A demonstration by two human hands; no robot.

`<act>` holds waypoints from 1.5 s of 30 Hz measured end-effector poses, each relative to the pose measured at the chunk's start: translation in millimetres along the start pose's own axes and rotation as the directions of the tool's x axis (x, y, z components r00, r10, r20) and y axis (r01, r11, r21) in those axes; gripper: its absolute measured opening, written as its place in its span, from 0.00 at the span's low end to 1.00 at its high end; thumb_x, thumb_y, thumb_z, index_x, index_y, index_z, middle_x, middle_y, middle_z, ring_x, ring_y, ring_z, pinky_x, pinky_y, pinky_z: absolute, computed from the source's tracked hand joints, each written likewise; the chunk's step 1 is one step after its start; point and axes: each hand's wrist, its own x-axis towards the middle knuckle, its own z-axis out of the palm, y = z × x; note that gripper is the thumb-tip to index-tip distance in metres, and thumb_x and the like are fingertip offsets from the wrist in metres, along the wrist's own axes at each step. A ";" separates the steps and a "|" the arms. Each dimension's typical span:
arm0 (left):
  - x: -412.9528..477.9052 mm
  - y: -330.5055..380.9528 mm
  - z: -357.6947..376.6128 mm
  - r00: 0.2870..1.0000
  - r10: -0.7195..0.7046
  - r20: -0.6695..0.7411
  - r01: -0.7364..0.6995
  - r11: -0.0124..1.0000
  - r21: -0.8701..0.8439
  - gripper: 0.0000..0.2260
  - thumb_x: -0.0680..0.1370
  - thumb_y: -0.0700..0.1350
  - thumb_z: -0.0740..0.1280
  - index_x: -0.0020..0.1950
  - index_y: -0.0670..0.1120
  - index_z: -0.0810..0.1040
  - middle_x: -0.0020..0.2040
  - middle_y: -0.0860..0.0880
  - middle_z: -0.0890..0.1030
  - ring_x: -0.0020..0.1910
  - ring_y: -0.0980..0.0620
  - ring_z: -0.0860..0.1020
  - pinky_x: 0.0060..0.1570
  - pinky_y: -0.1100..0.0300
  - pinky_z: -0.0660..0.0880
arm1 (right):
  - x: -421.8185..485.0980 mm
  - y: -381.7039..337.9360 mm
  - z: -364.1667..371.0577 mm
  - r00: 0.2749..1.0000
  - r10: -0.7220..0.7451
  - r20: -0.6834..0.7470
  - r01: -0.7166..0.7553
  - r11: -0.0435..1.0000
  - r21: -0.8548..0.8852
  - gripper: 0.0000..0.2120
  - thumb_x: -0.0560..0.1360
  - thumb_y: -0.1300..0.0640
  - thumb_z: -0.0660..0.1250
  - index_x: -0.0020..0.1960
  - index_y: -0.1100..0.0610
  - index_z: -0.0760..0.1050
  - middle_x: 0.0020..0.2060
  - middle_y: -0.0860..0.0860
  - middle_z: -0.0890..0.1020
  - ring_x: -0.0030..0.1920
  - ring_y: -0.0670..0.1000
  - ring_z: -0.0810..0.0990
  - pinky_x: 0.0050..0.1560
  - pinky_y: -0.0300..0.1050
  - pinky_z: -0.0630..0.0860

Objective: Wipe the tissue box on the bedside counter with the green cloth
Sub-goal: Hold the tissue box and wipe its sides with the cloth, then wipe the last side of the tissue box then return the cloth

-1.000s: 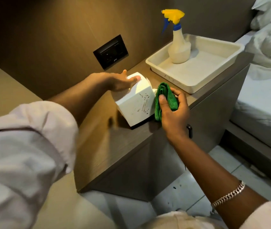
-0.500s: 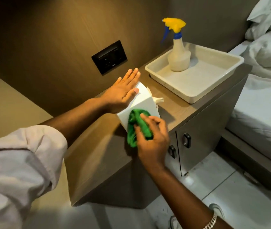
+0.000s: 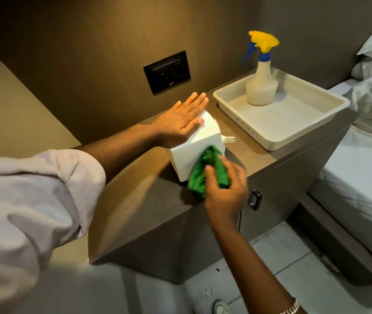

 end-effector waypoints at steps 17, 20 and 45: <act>1.1 -7.6 2.6 0.999 0.017 -0.034 -0.016 1.000 0.012 0.31 0.79 0.60 0.43 0.79 0.49 0.41 0.81 0.48 0.40 0.78 0.51 0.37 0.77 0.45 0.38 | -2.8 -37.4 -20.8 0.885 -0.051 0.463 0.004 0.995 0.103 0.16 0.70 0.56 0.75 0.57 0.49 0.80 0.54 0.48 0.78 0.55 0.44 0.79 0.51 0.37 0.79; 1.4 -14.4 8.4 0.997 -0.004 -0.082 0.004 1.000 0.007 0.32 0.79 0.62 0.43 0.79 0.50 0.41 0.81 0.50 0.41 0.78 0.54 0.36 0.76 0.47 0.37 | 84.8 -53.0 -62.9 0.869 -0.191 0.456 0.215 0.977 -0.001 0.16 0.69 0.50 0.73 0.56 0.44 0.79 0.53 0.42 0.79 0.55 0.43 0.79 0.52 0.36 0.78; -22.6 115.7 65.0 0.209 -0.732 -0.649 0.609 0.617 -0.499 0.36 0.78 0.66 0.45 0.79 0.47 0.41 0.81 0.46 0.41 0.79 0.49 0.38 0.76 0.44 0.36 | 328.2 17.3 -26.3 0.005 0.669 0.744 0.836 0.405 -0.370 0.45 0.75 0.39 0.61 0.77 0.49 0.32 0.77 0.54 0.33 0.76 0.60 0.32 0.74 0.63 0.39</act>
